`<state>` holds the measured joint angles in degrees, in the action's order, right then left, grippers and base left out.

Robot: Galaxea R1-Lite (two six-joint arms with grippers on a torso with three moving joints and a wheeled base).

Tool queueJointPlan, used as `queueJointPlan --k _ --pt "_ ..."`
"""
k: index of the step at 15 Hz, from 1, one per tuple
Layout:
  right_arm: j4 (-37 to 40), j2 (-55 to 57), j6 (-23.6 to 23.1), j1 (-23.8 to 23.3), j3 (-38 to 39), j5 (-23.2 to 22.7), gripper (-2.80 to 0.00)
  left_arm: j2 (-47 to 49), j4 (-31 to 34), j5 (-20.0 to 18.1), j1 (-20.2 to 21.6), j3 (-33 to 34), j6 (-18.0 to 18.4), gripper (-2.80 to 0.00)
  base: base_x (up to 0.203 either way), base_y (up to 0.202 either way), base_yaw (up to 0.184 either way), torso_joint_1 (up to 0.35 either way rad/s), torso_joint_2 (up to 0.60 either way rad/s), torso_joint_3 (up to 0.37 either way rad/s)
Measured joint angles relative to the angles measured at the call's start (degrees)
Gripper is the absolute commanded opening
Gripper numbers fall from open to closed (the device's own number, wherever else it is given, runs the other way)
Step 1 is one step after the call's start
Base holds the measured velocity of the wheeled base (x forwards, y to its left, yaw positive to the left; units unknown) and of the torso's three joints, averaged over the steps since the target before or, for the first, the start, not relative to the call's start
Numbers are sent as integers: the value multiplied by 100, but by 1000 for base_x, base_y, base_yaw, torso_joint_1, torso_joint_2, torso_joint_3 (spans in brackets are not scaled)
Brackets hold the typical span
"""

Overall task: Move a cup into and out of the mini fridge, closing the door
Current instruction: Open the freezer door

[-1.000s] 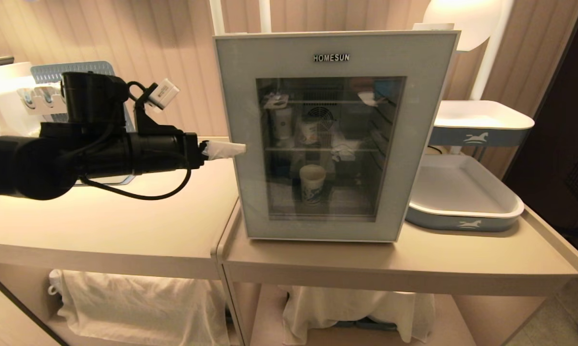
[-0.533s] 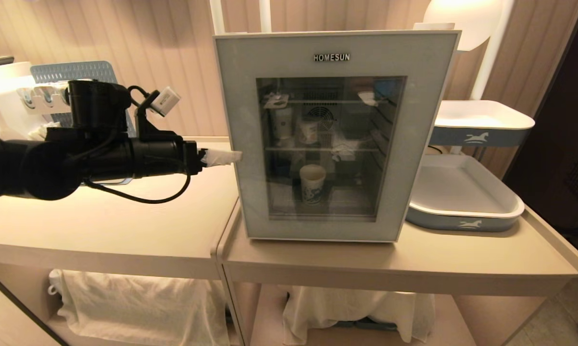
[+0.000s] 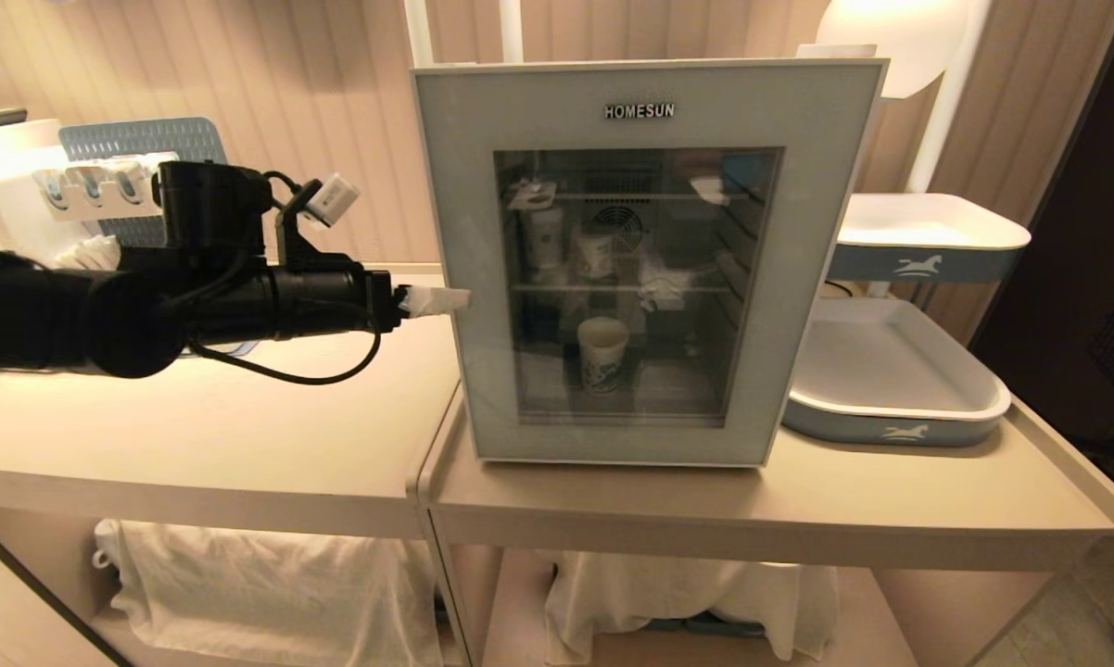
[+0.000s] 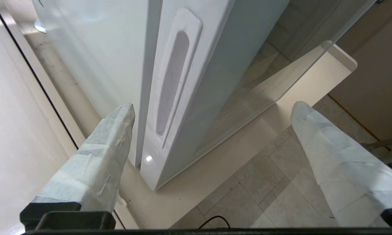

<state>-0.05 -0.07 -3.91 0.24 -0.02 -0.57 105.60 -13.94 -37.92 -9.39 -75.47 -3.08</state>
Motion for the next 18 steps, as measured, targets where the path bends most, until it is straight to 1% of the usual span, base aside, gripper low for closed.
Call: queueJointPlan --k 4,6,8,11,16,18 --pt "-2 0 0 0 0 0 -280 136 -39 2 -144 -278 -51 0 0 0 0 0 0 0" --pt "-5 0 0 0 0 -2 -280 189 -30 0 -252 -442 -199 0 0 0 0 0 0 0" --pt "-2 0 1 0 0 0 -280 220 -39 0 -324 -559 -252 0 0 0 0 0 0 0" --pt "-2 0 1 0 0 -3 -280 233 -12 24 -412 -623 -334 0 0 0 0 0 0 0" --pt "-2 0 1 0 0 -2 -280 231 -12 33 -486 -623 -351 0 0 0 0 0 0 0" --pt "-2 0 0 0 0 -2 -280 229 -20 51 -501 -626 -443 0 0 0 0 0 0 0"
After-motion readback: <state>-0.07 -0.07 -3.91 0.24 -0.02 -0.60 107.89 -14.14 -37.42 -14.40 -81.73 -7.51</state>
